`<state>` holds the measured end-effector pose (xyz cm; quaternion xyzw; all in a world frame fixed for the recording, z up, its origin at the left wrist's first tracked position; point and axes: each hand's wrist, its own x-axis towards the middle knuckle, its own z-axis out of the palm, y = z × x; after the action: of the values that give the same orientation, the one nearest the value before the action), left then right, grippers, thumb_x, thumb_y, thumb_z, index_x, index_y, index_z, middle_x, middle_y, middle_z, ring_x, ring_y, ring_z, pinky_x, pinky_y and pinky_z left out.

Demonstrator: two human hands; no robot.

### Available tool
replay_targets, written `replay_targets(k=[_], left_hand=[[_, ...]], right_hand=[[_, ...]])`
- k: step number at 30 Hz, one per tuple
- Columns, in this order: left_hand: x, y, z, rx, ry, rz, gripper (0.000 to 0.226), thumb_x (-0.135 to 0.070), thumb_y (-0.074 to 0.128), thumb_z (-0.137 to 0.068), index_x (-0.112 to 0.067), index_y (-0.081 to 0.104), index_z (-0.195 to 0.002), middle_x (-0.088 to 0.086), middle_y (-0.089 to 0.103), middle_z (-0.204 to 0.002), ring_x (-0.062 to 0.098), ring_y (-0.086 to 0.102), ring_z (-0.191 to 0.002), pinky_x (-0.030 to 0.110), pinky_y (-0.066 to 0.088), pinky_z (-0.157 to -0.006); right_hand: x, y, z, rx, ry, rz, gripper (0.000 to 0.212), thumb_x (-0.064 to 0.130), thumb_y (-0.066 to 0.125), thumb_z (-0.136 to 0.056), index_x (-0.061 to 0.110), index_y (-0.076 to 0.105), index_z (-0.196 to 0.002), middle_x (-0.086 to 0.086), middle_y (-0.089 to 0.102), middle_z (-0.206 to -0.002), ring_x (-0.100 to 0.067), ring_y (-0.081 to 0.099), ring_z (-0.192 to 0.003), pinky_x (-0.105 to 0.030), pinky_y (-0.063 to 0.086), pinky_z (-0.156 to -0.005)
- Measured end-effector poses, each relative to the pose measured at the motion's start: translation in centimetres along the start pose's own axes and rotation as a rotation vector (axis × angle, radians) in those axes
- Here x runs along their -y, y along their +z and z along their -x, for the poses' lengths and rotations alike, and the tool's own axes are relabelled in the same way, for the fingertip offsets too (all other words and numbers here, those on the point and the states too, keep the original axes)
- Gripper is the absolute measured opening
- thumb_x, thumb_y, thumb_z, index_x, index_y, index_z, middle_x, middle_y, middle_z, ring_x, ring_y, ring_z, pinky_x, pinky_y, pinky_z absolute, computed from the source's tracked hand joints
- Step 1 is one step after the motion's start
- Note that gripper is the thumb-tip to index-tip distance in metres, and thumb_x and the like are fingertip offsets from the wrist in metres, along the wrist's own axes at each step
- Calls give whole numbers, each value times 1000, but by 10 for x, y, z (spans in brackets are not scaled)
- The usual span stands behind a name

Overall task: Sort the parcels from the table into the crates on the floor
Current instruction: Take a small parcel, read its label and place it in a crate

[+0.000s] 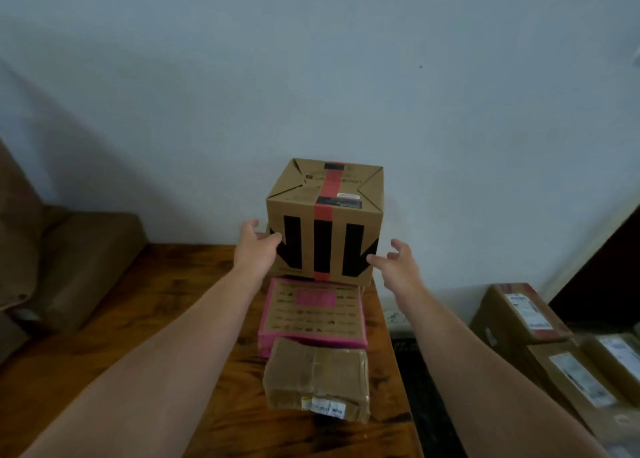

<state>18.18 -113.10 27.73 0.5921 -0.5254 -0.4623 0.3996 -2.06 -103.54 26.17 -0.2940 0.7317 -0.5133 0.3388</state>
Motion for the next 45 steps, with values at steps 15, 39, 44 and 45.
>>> replay_targets(k=[15, 39, 44, 45], left_hand=[[-1, 21, -32, 348, 99, 191, 62, 2, 49, -89, -32, 34, -139, -16, 55, -115, 12, 46, -117, 31, 39, -95], [-5, -101, 128, 484, 74, 368, 27, -41, 56, -88, -28, 56, -111, -6, 71, -90, 15, 69, -81, 29, 50, -65], [-11, -115, 147, 712, 264, 393, 86, -67, 65, -59, -25, 47, -132, 0, 67, -113, 24, 59, -109, 38, 46, -86], [-11, -115, 149, 750, 301, 365, 95, -70, 68, -55, -27, 42, -136, 0, 65, -118, 22, 58, -111, 39, 47, -89]], right_hand=[[-11, 14, -50, 80, -84, -54, 75, 7, 74, -76, 22, 36, -139, 5, 60, -119, -23, 54, -119, -44, 45, -99], [29, -32, 173, 75, -315, -194, 81, 58, 59, -71, 38, 28, -142, 12, 54, -127, -12, 56, -111, -41, 46, -96], [37, -51, 200, 59, -256, -240, 72, 56, 58, -73, 30, 35, -136, -2, 56, -125, -21, 56, -112, -41, 44, -97], [38, -54, 203, 72, -248, -252, 66, 55, 57, -76, 29, 38, -133, -4, 59, -121, -21, 57, -109, -38, 46, -91]])
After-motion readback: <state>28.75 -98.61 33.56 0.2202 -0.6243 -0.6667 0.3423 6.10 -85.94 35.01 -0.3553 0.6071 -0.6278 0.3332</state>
